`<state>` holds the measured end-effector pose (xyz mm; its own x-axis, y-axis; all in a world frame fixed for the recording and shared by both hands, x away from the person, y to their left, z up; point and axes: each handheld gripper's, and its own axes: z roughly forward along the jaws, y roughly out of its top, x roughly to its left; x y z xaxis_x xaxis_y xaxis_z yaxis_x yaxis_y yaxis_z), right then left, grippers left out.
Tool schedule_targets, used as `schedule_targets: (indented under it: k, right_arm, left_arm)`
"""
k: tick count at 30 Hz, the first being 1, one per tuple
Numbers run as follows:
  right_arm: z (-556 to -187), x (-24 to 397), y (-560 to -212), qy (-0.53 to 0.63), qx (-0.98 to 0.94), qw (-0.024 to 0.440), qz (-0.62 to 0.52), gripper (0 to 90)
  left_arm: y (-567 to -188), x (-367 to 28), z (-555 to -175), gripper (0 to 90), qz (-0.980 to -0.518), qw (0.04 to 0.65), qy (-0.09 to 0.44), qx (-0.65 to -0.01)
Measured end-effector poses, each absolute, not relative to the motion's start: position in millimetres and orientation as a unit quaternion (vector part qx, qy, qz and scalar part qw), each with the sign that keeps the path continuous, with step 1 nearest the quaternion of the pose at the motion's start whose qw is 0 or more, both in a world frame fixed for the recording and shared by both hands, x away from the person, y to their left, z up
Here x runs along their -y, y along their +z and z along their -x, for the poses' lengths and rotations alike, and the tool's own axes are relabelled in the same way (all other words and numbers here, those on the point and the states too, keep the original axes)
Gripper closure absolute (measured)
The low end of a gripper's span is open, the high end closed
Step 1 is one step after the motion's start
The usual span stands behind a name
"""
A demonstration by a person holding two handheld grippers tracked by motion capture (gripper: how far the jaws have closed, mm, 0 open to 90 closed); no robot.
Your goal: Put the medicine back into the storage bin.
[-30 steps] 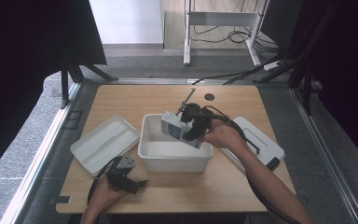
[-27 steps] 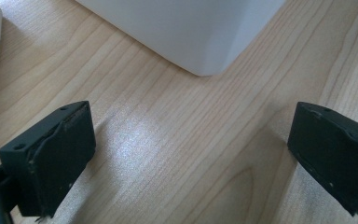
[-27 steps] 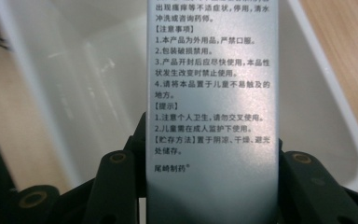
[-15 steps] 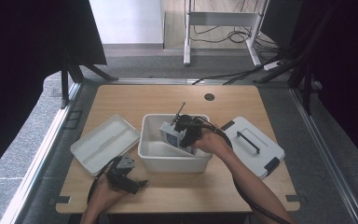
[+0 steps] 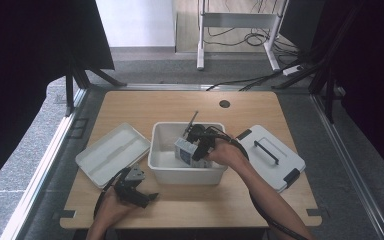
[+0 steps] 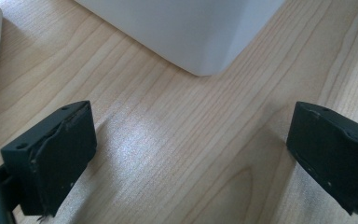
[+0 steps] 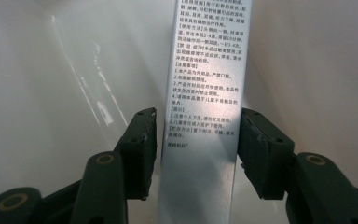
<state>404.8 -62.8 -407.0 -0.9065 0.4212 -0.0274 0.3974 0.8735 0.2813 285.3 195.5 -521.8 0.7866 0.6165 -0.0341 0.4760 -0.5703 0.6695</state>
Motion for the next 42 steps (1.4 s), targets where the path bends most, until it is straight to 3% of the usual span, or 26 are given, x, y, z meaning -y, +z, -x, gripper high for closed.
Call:
schedule_targets:
  k: [9, 16, 24, 32, 42]
  right_arm:
    - [-396, 80, -381, 0.185, -0.958, 0.047, -0.215, 37.3]
    - [-380, 99, -361, 0.239, -0.944, 0.063, -0.217, 15.6]
    - [-355, 125, -349, 0.288, -0.927, 0.086, -0.223, 4.0]
    - [-331, 160, -354, 0.332, -0.909, 0.096, -0.233, 0.0]
    - [-318, 193, -393, 0.357, -0.889, 0.099, -0.268, 0.0]
  left_arm:
    - [-522, -195, -285, 1.2, -0.880, 0.343, 0.102, -0.312]
    - [-522, -195, -285, 0.0, -0.879, 0.340, 0.104, -0.319]
    - [-522, -195, -285, 0.0, -0.878, 0.341, 0.103, -0.320]
    - [-522, -195, -285, 0.0, -0.878, 0.342, 0.103, -0.320]
    - [-522, -195, -285, 0.0, -0.878, 0.342, 0.103, -0.320]
